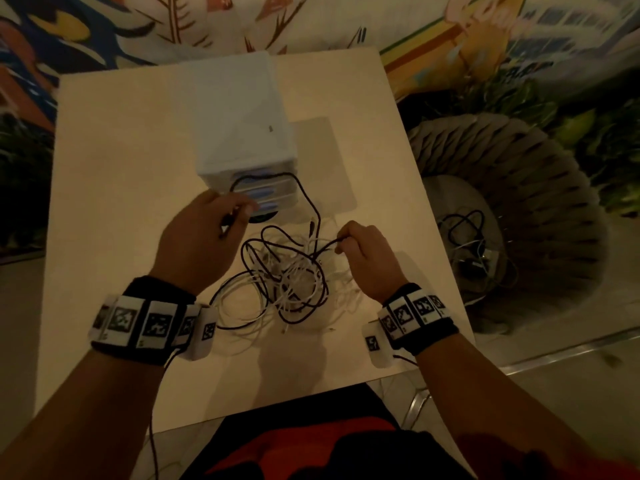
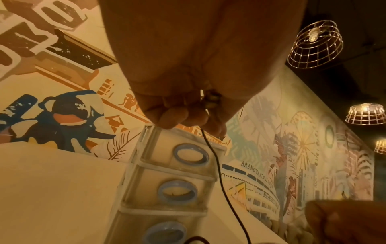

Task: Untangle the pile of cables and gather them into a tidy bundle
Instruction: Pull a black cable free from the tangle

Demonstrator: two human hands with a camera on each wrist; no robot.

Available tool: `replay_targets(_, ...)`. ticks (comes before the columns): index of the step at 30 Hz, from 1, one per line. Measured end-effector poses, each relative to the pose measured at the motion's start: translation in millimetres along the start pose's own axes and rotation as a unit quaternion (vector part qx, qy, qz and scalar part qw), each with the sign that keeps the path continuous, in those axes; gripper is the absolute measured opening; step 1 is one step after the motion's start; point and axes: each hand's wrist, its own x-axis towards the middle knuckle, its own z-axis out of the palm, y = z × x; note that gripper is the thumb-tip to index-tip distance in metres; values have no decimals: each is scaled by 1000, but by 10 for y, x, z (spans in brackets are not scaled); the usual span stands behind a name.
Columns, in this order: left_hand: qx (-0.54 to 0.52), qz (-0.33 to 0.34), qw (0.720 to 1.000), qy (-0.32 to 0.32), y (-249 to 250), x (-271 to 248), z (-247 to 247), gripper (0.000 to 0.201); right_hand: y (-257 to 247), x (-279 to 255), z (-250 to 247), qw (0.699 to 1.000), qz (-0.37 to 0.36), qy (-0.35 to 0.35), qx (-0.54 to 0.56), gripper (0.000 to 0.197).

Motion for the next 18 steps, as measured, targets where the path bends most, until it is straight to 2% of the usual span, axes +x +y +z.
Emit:
replay_targets(2, 13, 5, 1000, -27, 1, 18, 114, 21, -92, 25, -52, 998, 12, -1, 68, 42)
replay_targets(4, 20, 2, 998, -60, 6, 33, 209, 20, -181, 44, -101, 997, 4, -15, 81, 47)
replay_targets(6, 26, 1, 996, -87, 42, 27, 280, 30, -252, 60, -133, 996, 1, -26, 84, 46)
replay_targets(9, 18, 41, 994, -102, 165, 3, 382, 46, -335, 95, -177, 993, -12, -32, 114, 38)
replay_targets(13, 13, 102, 983, -151, 312, 9, 597, 45, -411, 137, -176, 989, -35, -22, 140, 33)
replay_targets(15, 2, 103, 985, -142, 346, 50, 635, 42, -386, 149, -192, 989, -36, -10, 140, 34)
replay_targets(18, -71, 64, 988, -122, 309, 103, 542, 34, -203, 186, -289, 995, -6, 15, 98, 34)
